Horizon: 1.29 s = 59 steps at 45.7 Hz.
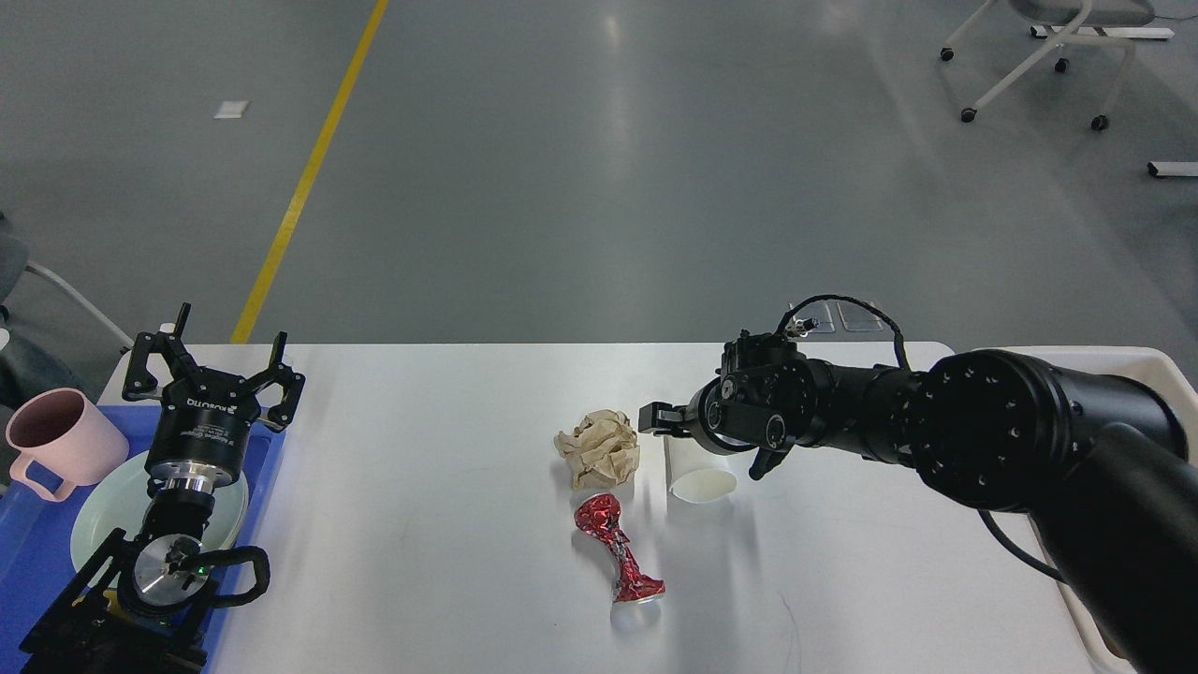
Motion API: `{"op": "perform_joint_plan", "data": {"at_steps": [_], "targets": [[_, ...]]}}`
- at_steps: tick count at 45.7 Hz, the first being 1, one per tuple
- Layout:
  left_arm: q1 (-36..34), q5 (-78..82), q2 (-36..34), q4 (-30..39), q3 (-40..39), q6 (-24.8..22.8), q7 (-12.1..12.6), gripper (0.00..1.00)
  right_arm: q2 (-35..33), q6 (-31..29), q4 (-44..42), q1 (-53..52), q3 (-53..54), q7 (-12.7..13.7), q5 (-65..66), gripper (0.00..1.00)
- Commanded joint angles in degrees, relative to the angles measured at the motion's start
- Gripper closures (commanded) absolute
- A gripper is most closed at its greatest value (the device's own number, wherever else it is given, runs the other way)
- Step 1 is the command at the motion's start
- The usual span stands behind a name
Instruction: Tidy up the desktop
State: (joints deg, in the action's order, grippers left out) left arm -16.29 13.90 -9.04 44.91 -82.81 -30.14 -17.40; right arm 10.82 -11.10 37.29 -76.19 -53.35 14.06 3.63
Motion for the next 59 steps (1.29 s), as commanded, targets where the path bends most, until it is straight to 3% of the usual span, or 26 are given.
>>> {"op": "perform_joint_plan", "data": {"at_steps": [1,30,34,35,36,37,44,53,59], "targets": [[-0.1,0.0,0.0,0.0,0.0,0.0,0.0,0.03,0.1,0.8,0.2,1.4,0.2,-0.3,3.9,0.00],[0.0,0.0,0.0,0.0,0.0,0.0,0.0,0.03,-0.2,11.2,0.0,8.9,1.2,-0.5,9.0,0.03],[0.0,0.0,0.0,0.0,0.0,0.0,0.0,0.03,-0.2,11.5,0.1,8.9,1.3,-0.3,8.9,0.22],[-0.1,0.0,0.0,0.0,0.0,0.0,0.0,0.04,-0.2,11.5,0.1,8.9,1.3,-0.3,8.9,0.29],[-0.1,0.1,0.0,0.0,0.0,0.0,0.0,0.03,-0.1,11.4,0.4,8.9,1.3,-0.1,8.2,0.50],[0.0,0.0,0.0,0.0,0.0,0.0,0.0,0.03,-0.1,11.3,0.5,8.9,1.3,0.0,8.1,0.59],[0.0,0.0,0.0,0.0,0.0,0.0,0.0,0.03,-0.3,11.2,0.8,9.0,1.4,0.0,7.9,1.00],[0.0,0.0,0.0,0.0,-0.1,0.0,0.0,0.03,-0.6,11.8,1.7,8.1,2.3,-0.1,6.9,1.00],[-0.1,0.0,0.0,0.0,0.0,0.0,0.0,0.03,-2.8,11.6,4.0,5.8,2.3,-0.2,-2.0,1.00]]}}
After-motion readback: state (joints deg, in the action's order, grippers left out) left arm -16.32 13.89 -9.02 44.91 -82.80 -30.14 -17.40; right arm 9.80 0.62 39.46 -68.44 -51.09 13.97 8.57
